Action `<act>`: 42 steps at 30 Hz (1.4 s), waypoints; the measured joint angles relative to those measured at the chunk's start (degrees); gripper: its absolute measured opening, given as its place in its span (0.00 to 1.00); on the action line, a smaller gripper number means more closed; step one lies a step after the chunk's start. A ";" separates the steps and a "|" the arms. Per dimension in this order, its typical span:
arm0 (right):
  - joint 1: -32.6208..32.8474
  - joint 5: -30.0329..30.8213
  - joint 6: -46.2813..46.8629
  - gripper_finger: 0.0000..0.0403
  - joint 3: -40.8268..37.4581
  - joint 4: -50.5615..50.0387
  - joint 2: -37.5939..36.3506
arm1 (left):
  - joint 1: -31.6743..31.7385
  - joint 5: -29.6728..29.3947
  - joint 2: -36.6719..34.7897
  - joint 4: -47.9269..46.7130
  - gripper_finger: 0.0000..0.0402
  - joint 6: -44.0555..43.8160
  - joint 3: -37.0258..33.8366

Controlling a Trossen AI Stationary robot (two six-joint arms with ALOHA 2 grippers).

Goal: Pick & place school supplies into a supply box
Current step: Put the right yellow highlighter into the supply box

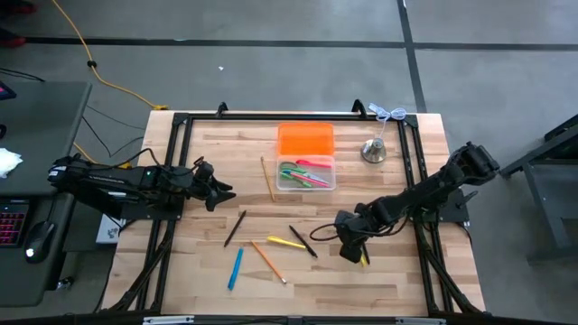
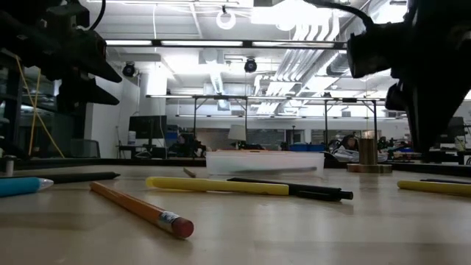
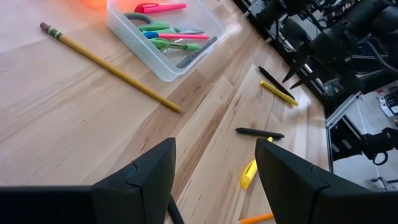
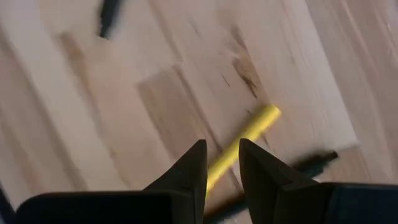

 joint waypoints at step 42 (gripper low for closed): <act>0.04 -1.53 1.16 0.02 -0.04 0.27 10.12 | 0.00 -0.07 0.00 -0.04 0.62 0.13 0.00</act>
